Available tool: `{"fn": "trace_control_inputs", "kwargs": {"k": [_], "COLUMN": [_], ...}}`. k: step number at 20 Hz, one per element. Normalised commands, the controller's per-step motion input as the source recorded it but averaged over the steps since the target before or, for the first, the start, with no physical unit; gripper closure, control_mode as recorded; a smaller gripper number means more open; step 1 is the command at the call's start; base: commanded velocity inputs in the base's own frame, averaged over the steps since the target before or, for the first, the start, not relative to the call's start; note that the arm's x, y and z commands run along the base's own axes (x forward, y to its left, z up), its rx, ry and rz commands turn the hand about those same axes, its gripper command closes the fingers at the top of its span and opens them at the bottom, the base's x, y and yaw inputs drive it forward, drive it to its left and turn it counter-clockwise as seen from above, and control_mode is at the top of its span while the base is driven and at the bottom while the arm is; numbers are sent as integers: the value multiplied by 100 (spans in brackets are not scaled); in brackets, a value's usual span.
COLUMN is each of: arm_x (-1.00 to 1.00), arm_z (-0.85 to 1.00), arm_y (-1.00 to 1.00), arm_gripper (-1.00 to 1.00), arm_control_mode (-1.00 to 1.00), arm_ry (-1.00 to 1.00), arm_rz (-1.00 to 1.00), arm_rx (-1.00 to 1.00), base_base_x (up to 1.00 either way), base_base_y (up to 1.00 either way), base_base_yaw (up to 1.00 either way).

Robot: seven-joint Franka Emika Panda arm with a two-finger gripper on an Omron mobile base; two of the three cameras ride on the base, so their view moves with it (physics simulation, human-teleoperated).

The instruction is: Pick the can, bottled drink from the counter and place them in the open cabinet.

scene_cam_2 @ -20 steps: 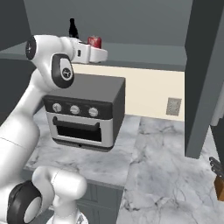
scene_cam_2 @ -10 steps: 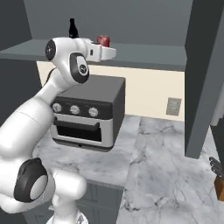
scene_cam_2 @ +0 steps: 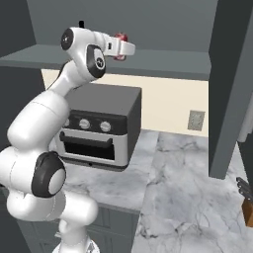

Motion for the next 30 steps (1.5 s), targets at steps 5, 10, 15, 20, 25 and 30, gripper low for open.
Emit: {"fn": "trace_control_inputs", "kwargs": {"k": [5, 10, 15, 20, 25, 30], "arm_x": [49, 10, 0, 0, 0, 0], "arm_z": [-29, -35, -26, -8, -8, -4], "arm_y": [-1, -1, 0, 1, 6, 8], "arm_gripper": [100, 100, 100, 100, -100, -100], "arm_control_mode": [-100, -100, -100, -100, -100, -100], "arm_ry": [-16, -6, 0, 0, 1, 2], "arm_rz": [5, 2, 0, 0, 0, 0], "arm_rx": [0, 0, 0, 0, 0, 0], "base_base_x": [0, 0, 0, 0, 0, 0], "base_base_y": [0, 0, 0, 0, 0, 0], "base_base_yaw": [0, 0, 0, 0, 0, 0]}}
